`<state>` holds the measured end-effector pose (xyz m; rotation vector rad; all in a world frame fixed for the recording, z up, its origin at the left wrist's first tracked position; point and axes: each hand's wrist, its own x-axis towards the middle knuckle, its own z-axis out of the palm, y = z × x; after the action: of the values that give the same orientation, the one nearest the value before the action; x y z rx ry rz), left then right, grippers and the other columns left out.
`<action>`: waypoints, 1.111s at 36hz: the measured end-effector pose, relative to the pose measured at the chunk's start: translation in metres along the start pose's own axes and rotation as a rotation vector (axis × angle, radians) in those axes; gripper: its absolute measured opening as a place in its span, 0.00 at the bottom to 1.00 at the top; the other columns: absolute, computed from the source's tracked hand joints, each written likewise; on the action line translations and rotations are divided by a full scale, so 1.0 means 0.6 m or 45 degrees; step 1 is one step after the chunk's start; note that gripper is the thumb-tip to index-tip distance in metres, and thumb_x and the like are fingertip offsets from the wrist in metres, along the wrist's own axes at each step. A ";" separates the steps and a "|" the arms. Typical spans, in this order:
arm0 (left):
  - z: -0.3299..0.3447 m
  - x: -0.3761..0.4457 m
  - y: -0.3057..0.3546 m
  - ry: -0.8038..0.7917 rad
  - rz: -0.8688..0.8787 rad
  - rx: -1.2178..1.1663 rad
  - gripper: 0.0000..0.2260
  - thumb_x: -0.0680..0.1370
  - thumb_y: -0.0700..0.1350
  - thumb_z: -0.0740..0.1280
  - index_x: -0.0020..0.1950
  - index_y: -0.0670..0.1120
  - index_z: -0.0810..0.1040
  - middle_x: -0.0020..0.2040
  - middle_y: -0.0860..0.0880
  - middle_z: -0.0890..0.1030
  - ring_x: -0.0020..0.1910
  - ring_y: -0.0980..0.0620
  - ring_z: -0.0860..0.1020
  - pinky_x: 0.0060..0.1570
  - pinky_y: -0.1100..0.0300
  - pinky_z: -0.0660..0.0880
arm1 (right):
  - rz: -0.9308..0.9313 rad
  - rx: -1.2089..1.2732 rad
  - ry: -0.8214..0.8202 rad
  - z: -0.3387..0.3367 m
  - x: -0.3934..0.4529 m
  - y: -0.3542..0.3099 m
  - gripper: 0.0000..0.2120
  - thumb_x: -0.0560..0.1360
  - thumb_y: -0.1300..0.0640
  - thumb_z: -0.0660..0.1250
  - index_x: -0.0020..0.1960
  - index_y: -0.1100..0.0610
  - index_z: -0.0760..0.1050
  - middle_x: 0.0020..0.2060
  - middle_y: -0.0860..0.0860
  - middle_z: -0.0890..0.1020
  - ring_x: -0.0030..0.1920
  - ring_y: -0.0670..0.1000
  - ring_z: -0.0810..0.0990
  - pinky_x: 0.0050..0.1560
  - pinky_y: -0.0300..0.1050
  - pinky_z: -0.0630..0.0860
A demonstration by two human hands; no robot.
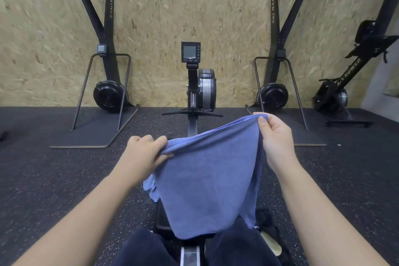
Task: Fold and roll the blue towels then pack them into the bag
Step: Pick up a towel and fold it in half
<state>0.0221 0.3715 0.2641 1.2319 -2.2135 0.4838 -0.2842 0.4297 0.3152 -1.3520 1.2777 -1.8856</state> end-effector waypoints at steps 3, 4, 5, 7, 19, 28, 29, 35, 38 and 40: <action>0.000 0.001 0.000 0.102 0.104 0.064 0.23 0.76 0.69 0.50 0.37 0.50 0.67 0.30 0.54 0.68 0.35 0.52 0.68 0.41 0.56 0.62 | 0.011 -0.015 0.033 -0.006 0.003 0.014 0.11 0.81 0.60 0.59 0.47 0.51 0.78 0.41 0.47 0.83 0.42 0.45 0.79 0.48 0.41 0.74; -0.002 0.002 0.001 0.141 0.125 0.075 0.25 0.78 0.68 0.47 0.36 0.50 0.68 0.30 0.55 0.68 0.37 0.53 0.66 0.41 0.55 0.60 | 0.009 -0.027 0.043 -0.008 0.004 0.018 0.11 0.81 0.60 0.59 0.47 0.51 0.78 0.42 0.48 0.83 0.42 0.45 0.79 0.48 0.42 0.74; -0.005 0.001 0.000 0.169 0.126 0.086 0.26 0.80 0.65 0.45 0.35 0.50 0.69 0.30 0.55 0.69 0.38 0.53 0.65 0.41 0.55 0.58 | 0.006 -0.039 0.052 -0.010 0.003 0.021 0.11 0.81 0.60 0.59 0.48 0.51 0.78 0.42 0.48 0.83 0.42 0.44 0.79 0.48 0.42 0.74; -0.009 -0.002 -0.003 0.206 0.103 0.155 0.26 0.82 0.60 0.44 0.36 0.50 0.72 0.31 0.55 0.72 0.40 0.52 0.68 0.43 0.54 0.60 | 0.004 -0.084 0.076 -0.014 0.003 0.027 0.10 0.81 0.60 0.59 0.48 0.51 0.78 0.43 0.47 0.83 0.41 0.42 0.78 0.47 0.40 0.74; -0.030 -0.012 -0.006 0.040 -0.120 -0.292 0.19 0.78 0.57 0.49 0.45 0.50 0.75 0.38 0.57 0.76 0.43 0.52 0.67 0.42 0.57 0.65 | -0.010 -0.477 0.076 -0.024 0.006 0.063 0.09 0.80 0.56 0.60 0.50 0.50 0.79 0.47 0.50 0.82 0.47 0.49 0.78 0.50 0.46 0.73; -0.041 -0.020 0.011 0.066 -0.236 -0.715 0.08 0.82 0.44 0.59 0.44 0.54 0.71 0.38 0.53 0.76 0.40 0.52 0.73 0.43 0.57 0.70 | 0.076 -0.346 0.090 -0.010 0.006 0.069 0.13 0.80 0.59 0.60 0.44 0.46 0.78 0.45 0.50 0.83 0.44 0.53 0.81 0.43 0.45 0.80; -0.043 -0.020 0.014 0.057 -0.239 -0.775 0.07 0.82 0.46 0.58 0.44 0.55 0.70 0.38 0.53 0.75 0.39 0.53 0.72 0.42 0.59 0.69 | 0.084 -0.349 0.095 -0.009 0.006 0.070 0.13 0.80 0.59 0.60 0.44 0.46 0.79 0.44 0.49 0.83 0.45 0.54 0.82 0.46 0.49 0.80; -0.047 -0.022 0.003 -0.179 -0.070 -0.433 0.10 0.79 0.60 0.50 0.46 0.58 0.66 0.42 0.58 0.74 0.40 0.57 0.73 0.40 0.57 0.72 | 0.111 -0.381 0.150 -0.017 0.015 0.078 0.13 0.78 0.57 0.60 0.44 0.45 0.80 0.42 0.46 0.84 0.47 0.54 0.82 0.54 0.60 0.78; -0.041 -0.028 -0.008 -0.151 0.117 -0.082 0.14 0.79 0.61 0.47 0.47 0.56 0.67 0.41 0.56 0.72 0.41 0.54 0.74 0.34 0.55 0.73 | 0.086 -0.402 0.142 -0.017 0.012 0.069 0.12 0.79 0.58 0.60 0.46 0.48 0.80 0.43 0.47 0.84 0.48 0.54 0.81 0.55 0.57 0.77; -0.036 -0.031 -0.012 -0.061 0.159 0.091 0.14 0.80 0.58 0.50 0.45 0.54 0.71 0.39 0.54 0.71 0.37 0.51 0.74 0.25 0.55 0.71 | 0.034 -0.459 0.132 -0.015 0.009 0.063 0.10 0.80 0.59 0.59 0.49 0.51 0.79 0.45 0.48 0.83 0.49 0.53 0.80 0.52 0.48 0.75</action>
<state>0.0423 0.3918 0.2697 1.1571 -2.3418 0.5924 -0.2995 0.4124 0.2836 -1.4138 1.7447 -1.7858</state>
